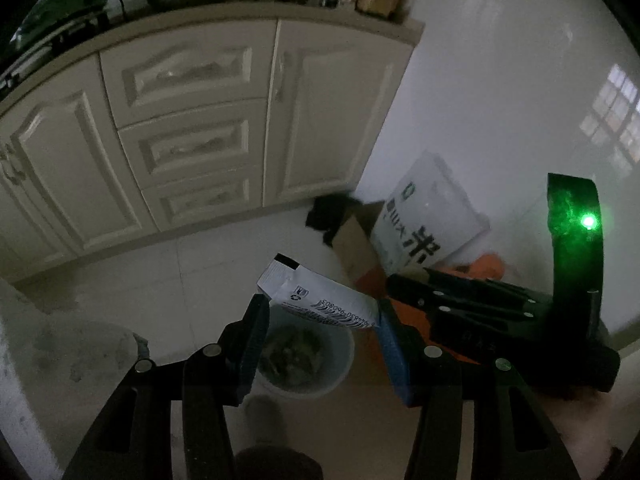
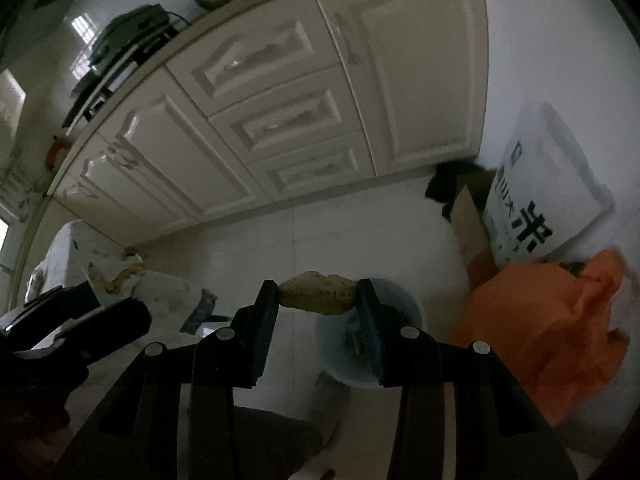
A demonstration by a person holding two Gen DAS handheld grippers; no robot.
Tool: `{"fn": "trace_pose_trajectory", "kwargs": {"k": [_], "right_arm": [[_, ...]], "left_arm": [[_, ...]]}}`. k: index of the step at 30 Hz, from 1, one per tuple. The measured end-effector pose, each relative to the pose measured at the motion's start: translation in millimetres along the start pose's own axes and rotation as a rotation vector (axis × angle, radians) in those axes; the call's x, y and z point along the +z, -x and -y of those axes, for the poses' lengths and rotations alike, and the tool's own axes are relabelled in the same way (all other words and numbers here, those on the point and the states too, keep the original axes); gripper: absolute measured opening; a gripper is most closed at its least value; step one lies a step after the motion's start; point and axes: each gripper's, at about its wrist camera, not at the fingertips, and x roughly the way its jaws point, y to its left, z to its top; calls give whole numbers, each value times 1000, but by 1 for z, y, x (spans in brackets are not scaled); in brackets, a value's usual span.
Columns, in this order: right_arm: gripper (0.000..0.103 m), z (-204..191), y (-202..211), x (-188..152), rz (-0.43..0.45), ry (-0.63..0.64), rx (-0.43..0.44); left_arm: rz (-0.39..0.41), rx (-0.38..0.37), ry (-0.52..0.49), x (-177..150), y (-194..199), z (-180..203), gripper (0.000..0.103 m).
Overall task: Collect trash
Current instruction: 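Open both grippers over the bin to drop the potato and wrapper, then return both tools from the bin to the table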
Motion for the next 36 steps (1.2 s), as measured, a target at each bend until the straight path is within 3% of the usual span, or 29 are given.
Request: {"fn": "trace_pose_trajectory", "kwargs": {"k": [3, 4, 6, 8, 10, 14, 18, 26, 27, 36], "right_arm": [[46, 11, -14, 0, -25, -26, 9], [51, 15, -17, 0, -31, -37, 16], [79, 21, -21, -1, -40, -59, 1], [90, 28, -20, -3, -29, -92, -9], [101, 31, -18, -5, -23, -114, -8], [103, 30, -12, -8, -18, -117, -44], [103, 23, 3, -8, 12, -117, -67], [103, -15, 39, -5, 72, -67, -59], [103, -23, 46, -5, 83, -56, -54], [103, -98, 93, -7, 162, 56, -24]], "left_arm": [[-59, -2, -12, 19, -23, 6, 58], [-80, 3, -25, 29, -34, 8, 67], [-101, 28, -36, 33, -40, 9, 78], [-100, 60, -30, 43, -47, 10, 96], [-86, 80, -19, 47, -45, 11, 102], [-70, 115, -4, 53, -47, 10, 102], [-10, 145, -10, 45, -20, 13, 102], [124, 157, 4, 6, 68, 7, 102], [142, 130, -22, 0, 80, 4, 102], [282, 156, 40, -62, 191, -28, 102]]}}
